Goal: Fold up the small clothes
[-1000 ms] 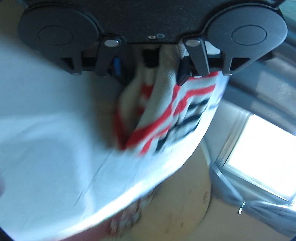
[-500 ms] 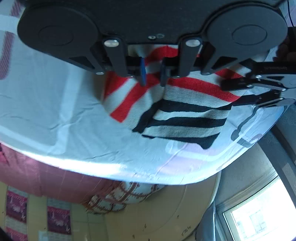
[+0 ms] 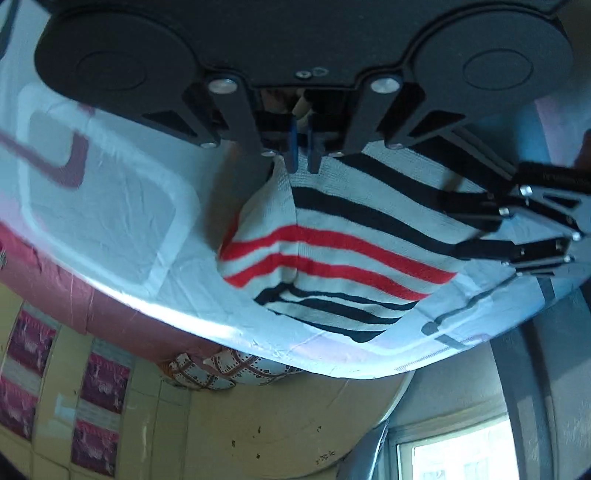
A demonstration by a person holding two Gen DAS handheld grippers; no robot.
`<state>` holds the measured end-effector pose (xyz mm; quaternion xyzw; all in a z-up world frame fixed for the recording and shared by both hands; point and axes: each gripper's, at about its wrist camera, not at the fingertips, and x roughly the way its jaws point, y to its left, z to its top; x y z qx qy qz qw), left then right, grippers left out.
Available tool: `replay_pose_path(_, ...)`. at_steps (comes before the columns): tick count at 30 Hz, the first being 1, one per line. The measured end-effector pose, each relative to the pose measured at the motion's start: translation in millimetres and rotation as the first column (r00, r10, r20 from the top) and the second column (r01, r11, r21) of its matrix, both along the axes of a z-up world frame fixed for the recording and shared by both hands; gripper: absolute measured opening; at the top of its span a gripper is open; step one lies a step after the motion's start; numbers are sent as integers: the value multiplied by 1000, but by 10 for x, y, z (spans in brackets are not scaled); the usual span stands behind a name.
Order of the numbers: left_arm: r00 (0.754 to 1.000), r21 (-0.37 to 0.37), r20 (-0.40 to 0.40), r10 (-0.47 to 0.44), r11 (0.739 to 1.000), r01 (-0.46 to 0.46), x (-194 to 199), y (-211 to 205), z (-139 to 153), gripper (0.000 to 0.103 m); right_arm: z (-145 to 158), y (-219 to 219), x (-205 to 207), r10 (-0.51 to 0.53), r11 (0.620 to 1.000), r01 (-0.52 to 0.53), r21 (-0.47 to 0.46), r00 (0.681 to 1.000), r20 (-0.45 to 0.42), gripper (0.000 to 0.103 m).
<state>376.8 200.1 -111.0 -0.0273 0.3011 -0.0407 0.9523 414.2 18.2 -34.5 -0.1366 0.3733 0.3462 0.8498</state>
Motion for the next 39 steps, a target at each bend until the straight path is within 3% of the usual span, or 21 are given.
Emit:
replay_pose_path(9,998,117,69,-3,993,-5,-174,-114,-8,64,-181,-75,-128,-18,998,12,58,994,108,5)
replay_pose_path(12,995,88,89,49,994,-57,-242,-135,112,69,-111,-92,-95,-43,995,37,89,997,67,9)
replay_pose_path(13,993,74,92,80,993,-87,-297,-128,210,76,-35,-120,-84,-55,993,51,108,998,37,17)
replay_pose_path(15,978,28,162,135,990,-141,-517,-120,460,94,202,-271,-164,-101,975,97,198,995,12,76)
replay_pose_path(16,967,5,196,166,985,-170,-657,-124,594,103,323,-353,-247,-122,966,115,233,992,14,83)
replay_pose_path(20,939,-27,226,259,965,-260,-1142,-263,1058,103,693,-570,-674,-128,963,127,238,992,-12,85)
replay_pose_path(23,937,-37,204,283,959,-281,-1517,-445,1278,103,917,-809,-1148,-166,951,155,269,986,21,102)
replay_pose_path(27,933,-27,209,294,955,-295,-2120,-759,1410,103,1172,-1167,-1821,-254,928,208,309,960,115,102)
replay_pose_path(32,940,2,209,270,961,-276,-2843,-1109,1567,103,1398,-1485,-2477,-277,914,218,341,951,135,102)
replay_pose_path(34,943,-23,211,257,966,-258,-3058,-1188,1637,103,1458,-1502,-2699,-265,925,207,320,952,151,102)
replay_pose_path(39,949,3,203,242,969,-248,-3301,-1390,1699,103,1438,-1424,-3015,-266,948,217,232,942,206,102)
